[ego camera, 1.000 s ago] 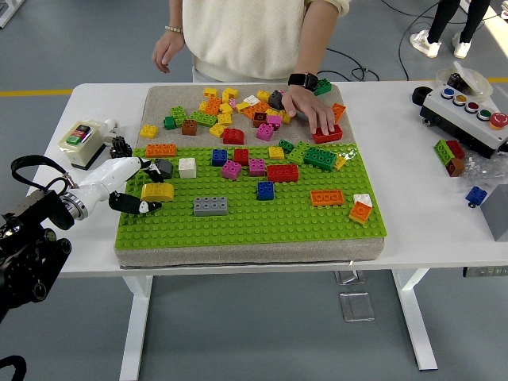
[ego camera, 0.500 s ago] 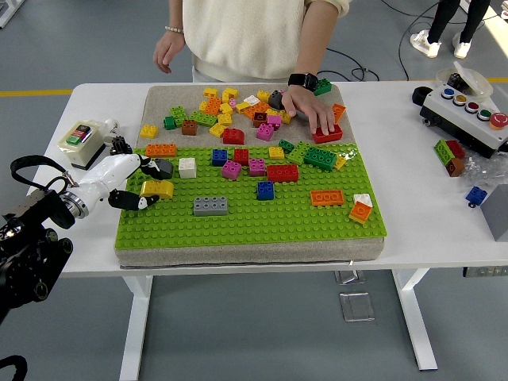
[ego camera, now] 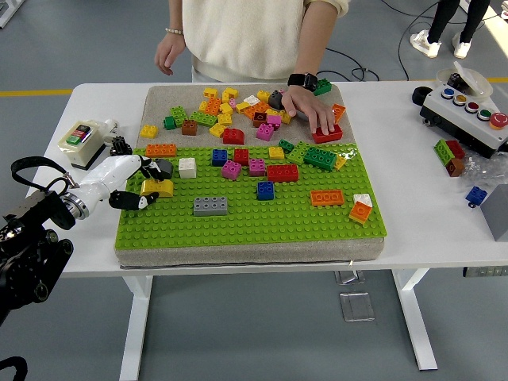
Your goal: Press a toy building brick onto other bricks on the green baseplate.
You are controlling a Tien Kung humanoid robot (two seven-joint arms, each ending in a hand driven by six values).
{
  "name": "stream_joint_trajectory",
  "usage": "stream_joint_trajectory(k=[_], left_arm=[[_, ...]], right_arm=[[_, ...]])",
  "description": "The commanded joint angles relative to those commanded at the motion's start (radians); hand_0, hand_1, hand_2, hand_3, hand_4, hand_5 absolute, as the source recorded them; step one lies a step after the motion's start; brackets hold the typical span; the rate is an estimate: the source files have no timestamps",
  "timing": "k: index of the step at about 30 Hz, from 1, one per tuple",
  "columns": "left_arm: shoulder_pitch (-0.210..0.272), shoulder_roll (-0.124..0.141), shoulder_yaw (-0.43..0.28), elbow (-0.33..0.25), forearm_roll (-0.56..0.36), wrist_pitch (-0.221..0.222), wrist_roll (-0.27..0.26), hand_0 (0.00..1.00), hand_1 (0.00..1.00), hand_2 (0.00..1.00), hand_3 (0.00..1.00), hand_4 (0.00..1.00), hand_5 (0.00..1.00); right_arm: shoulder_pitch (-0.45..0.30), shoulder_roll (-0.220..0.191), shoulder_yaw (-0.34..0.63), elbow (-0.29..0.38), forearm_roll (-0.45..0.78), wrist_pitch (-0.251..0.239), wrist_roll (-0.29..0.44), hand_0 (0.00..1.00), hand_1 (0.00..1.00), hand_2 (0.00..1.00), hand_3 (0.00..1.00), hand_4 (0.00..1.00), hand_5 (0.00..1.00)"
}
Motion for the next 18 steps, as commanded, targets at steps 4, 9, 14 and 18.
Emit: stream_joint_trajectory(k=[4, 9, 14, 18], left_arm=[[0.005, 0.001, -0.005, -0.009, 0.000, -0.003, 0.000, 0.724, 0.581, 0.558, 0.538, 0.665, 0.002], [0.010, 0.001, -0.009, -0.020, 0.000, -0.007, 0.000, 0.721, 0.579, 0.557, 0.537, 0.669, 0.002], [0.014, 0.003, -0.014, -0.033, 0.000, -0.009, 0.000, 0.721, 0.579, 0.557, 0.537, 0.669, 0.002], [0.021, 0.004, -0.018, -0.048, 0.000, -0.012, 0.001, 0.718, 0.579, 0.556, 0.538, 0.678, 0.002]], right_arm=[[0.000, 0.001, -0.001, 0.000, -0.001, -0.003, 0.001, 0.734, 0.654, 0.703, 0.585, 0.910, 0.491], [-0.001, 0.001, -0.003, 0.000, -0.002, -0.004, 0.000, 0.734, 0.654, 0.703, 0.586, 0.910, 0.491], [-0.002, 0.002, -0.004, 0.000, -0.001, -0.005, 0.000, 0.734, 0.654, 0.703, 0.586, 0.910, 0.491], [-0.003, 0.003, -0.005, 0.000, -0.002, -0.006, 0.000, 0.734, 0.654, 0.704, 0.586, 0.910, 0.491]])
